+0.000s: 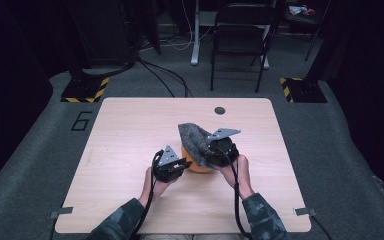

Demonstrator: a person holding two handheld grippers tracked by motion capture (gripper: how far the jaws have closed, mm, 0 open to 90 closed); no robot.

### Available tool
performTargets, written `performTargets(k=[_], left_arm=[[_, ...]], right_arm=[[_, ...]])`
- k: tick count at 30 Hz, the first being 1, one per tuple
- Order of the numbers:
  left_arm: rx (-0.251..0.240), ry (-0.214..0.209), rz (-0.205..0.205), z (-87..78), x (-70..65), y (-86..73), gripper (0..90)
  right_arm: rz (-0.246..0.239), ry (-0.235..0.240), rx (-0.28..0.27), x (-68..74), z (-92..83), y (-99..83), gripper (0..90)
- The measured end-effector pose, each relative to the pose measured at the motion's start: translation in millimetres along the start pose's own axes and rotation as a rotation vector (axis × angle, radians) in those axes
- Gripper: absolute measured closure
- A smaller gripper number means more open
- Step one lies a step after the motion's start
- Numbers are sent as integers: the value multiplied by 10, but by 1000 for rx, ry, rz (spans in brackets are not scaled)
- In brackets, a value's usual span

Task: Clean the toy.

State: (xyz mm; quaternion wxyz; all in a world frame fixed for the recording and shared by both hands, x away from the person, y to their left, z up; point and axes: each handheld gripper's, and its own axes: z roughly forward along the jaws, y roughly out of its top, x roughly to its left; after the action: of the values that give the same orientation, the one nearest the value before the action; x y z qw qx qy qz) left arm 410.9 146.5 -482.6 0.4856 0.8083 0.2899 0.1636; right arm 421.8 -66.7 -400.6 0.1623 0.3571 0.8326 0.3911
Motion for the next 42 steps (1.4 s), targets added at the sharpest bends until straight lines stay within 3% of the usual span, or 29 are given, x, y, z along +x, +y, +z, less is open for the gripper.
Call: performTargets(k=[2, 15, 17, 29, 30, 35, 38, 42], left_arm=[[-1, -1, -2, 12, 11, -12, 791], [12, -8, -7, 12, 44, -34, 782], [10, -7, -6, 17, 56, -38, 781], [9, -8, -12, 19, 60, -49, 779], [9, -10, -12, 21, 67, -51, 779], [3, -10, -19, 24, 81, -60, 779], [9, -16, -19, 17, 95, -62, 779], [-4, -21, -41, 16, 114, -79, 777]], right_arm=[[-19, -39, 21, -2, 73, -42, 719], [44, -81, 68, -280, 126, -170, 716], [77, -92, 84, -365, 146, -218, 715], [162, -126, 165, -676, 271, -442, 714], [186, -119, 175, -732, 303, -490, 715], [217, -127, 254, -795, 426, -599, 718], [210, -133, 294, -817, 487, -646, 718], [189, -148, 286, -810, 433, -608, 719]])
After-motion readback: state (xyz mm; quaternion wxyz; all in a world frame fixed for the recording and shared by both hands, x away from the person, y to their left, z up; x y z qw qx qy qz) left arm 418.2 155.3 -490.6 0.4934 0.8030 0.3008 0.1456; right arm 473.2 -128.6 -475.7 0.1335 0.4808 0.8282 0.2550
